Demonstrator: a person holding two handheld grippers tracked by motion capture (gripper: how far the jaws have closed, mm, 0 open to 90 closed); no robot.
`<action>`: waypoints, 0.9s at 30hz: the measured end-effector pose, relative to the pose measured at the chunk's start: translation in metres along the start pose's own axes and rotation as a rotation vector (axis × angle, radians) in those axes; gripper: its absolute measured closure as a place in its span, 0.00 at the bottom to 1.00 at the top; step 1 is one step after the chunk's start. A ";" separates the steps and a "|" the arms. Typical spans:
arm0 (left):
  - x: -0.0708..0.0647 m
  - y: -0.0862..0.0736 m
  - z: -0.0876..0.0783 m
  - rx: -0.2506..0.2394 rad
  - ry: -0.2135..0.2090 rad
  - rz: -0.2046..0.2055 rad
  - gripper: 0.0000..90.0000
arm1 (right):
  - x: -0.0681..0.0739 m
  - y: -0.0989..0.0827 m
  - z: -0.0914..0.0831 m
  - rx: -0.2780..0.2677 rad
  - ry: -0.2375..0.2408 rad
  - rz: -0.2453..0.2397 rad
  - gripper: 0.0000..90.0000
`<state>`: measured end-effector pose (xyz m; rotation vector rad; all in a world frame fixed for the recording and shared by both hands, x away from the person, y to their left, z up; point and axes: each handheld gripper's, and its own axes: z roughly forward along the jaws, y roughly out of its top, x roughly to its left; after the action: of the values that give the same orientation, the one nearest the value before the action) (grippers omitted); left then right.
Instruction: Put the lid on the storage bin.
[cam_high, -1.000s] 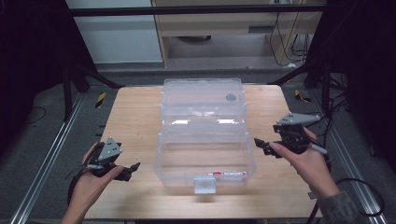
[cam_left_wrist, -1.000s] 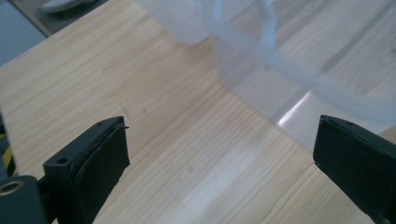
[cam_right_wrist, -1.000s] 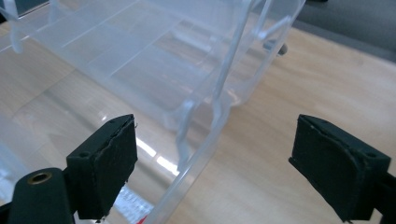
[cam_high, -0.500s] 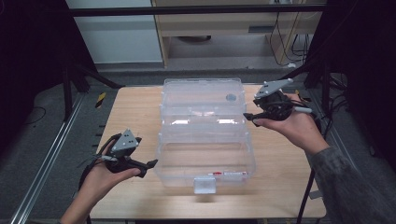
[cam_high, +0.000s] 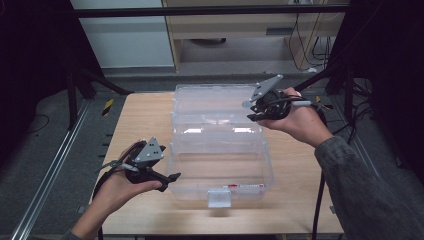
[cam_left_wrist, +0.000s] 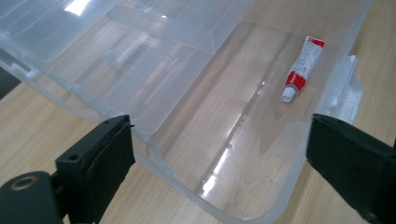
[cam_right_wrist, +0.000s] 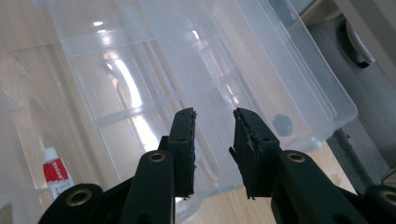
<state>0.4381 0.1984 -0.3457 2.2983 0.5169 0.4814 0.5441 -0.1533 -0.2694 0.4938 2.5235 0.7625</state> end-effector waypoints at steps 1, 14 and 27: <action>-0.002 0.001 0.002 0.001 -0.020 0.009 0.06 | 0.001 0.003 0.004 -0.001 0.000 -0.004 0.75; -0.023 0.006 0.021 0.085 -0.067 0.108 0.04 | 0.006 0.017 0.045 0.168 0.046 -0.191 0.63; -0.036 0.006 0.043 0.147 -0.124 0.190 0.19 | -0.004 0.020 0.057 0.225 0.111 -0.249 0.86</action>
<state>0.4293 0.1523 -0.3764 2.5135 0.2821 0.3993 0.5810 -0.1153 -0.2983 0.2064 2.7228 0.4270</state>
